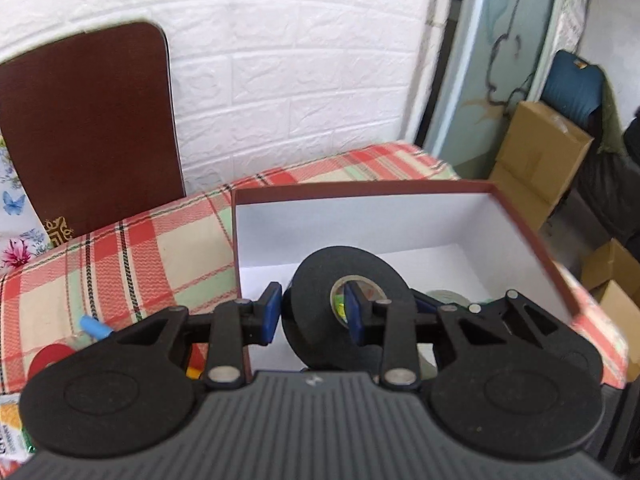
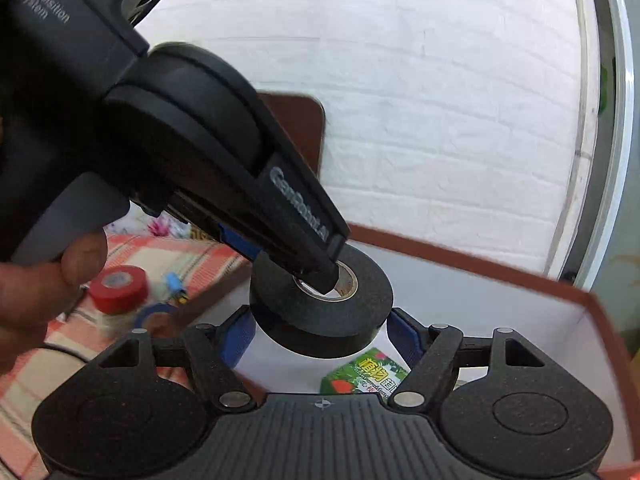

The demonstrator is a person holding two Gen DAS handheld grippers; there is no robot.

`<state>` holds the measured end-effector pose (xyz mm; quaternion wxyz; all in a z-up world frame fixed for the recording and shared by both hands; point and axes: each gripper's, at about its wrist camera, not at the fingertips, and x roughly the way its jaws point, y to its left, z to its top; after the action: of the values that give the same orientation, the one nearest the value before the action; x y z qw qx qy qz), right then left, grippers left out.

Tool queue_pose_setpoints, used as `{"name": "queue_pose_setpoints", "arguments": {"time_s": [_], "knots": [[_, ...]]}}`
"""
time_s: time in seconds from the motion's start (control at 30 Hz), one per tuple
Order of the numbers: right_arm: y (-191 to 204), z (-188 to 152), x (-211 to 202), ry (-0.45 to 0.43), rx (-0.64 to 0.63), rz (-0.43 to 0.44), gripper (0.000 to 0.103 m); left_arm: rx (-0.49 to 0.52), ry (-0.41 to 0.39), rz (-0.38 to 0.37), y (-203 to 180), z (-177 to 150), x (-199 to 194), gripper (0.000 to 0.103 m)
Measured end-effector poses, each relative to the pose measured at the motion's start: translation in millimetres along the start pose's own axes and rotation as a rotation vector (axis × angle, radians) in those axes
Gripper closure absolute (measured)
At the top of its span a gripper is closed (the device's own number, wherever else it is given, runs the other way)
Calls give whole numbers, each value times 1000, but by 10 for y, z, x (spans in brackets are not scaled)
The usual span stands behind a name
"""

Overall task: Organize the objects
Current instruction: 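Carry the black tape roll into the brown box and release it, then move the left gripper back toward the wrapped snack packet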

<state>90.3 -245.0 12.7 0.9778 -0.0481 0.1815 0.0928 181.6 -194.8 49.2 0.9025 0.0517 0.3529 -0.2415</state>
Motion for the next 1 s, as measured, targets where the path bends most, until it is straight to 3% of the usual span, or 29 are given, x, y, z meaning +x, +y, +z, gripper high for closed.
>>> {"name": "queue_pose_setpoints", "arguments": {"time_s": [0.03, 0.13, 0.37, 0.53, 0.73, 1.0], "knots": [[-30, 2, 23, -5, 23, 4, 20, 3, 9, 16, 3, -11, 73, 66], [-21, -7, -15, -20, 29, -14, 22, 30, -9, 26, -46, -60, 59, 66], [41, -199, -498, -93, 81, -50, 22, 37, -48, 14, -98, -300, -323, 62], [158, -372, -851, -96, 65, -56, 20, 31, -66, 36, -115, -558, -631, 62], [436, -576, -986, 25, 47, 29, 20, 30, -65, 116, -87, -845, -875, 56], [941, -720, -793, 151, -34, 144, 20, -73, 37, 253, 401, -1265, -850, 55]]}}
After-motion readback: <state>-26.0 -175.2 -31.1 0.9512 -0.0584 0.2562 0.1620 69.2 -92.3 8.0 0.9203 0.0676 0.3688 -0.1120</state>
